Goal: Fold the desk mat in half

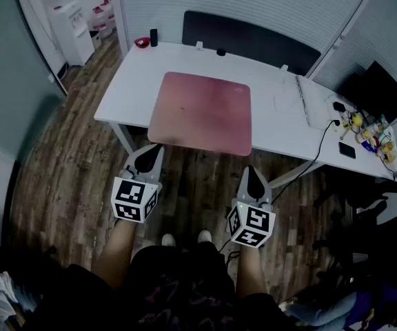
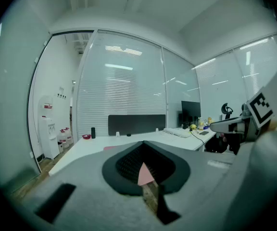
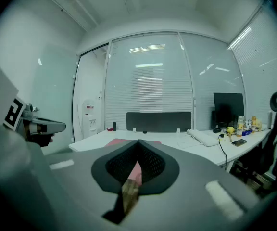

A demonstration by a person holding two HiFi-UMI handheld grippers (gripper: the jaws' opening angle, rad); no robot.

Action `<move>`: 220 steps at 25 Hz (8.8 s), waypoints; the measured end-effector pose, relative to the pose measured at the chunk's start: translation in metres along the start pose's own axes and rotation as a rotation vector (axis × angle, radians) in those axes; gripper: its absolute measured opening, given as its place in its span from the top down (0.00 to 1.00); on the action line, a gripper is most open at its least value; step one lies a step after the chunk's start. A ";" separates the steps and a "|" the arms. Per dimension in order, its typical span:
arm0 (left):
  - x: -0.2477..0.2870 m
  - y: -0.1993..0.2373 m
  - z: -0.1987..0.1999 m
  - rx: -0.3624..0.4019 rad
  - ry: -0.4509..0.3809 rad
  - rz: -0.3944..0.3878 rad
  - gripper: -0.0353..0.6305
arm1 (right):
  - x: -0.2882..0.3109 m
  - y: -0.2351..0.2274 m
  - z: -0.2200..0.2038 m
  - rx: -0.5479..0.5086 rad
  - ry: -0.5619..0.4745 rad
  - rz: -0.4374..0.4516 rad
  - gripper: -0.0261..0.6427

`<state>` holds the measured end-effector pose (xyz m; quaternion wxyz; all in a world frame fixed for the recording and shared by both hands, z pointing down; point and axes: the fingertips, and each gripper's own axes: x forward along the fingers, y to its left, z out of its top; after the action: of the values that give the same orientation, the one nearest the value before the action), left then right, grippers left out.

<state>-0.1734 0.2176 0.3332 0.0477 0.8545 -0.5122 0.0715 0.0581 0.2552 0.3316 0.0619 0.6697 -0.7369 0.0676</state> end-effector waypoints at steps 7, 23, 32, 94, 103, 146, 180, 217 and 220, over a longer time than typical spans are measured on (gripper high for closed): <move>-0.005 0.010 -0.006 -0.025 0.001 0.004 0.94 | -0.001 0.009 -0.005 -0.003 0.011 -0.006 0.95; -0.017 0.023 -0.012 -0.044 -0.012 -0.022 0.94 | -0.022 0.009 -0.010 -0.042 0.005 -0.077 0.95; 0.012 0.019 -0.013 -0.046 -0.010 -0.055 0.94 | -0.009 -0.002 -0.005 -0.078 -0.005 -0.107 0.95; 0.288 0.079 0.033 -0.044 0.053 0.101 0.94 | 0.302 -0.120 0.018 0.084 0.055 0.135 0.95; 0.284 0.108 0.053 -0.038 -0.005 0.047 0.94 | 0.300 -0.095 0.038 0.061 0.010 0.087 0.95; 0.268 0.109 -0.122 -0.144 0.273 0.030 0.94 | 0.288 -0.057 -0.128 0.099 0.331 0.090 0.95; 0.229 0.081 -0.203 0.043 0.469 -0.045 0.94 | 0.248 -0.037 -0.208 -0.127 0.508 0.203 0.86; 0.216 0.047 -0.232 0.708 0.549 -0.210 0.65 | 0.254 -0.028 -0.222 -0.771 0.495 0.308 0.54; 0.216 0.045 -0.240 0.755 0.571 -0.222 0.68 | 0.254 -0.028 -0.221 -0.765 0.497 0.308 0.54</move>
<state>-0.1303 0.0462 0.6068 -0.1197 0.8078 -0.3228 0.4785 0.0623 0.0447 0.5955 0.4676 0.4453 -0.7624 -0.0419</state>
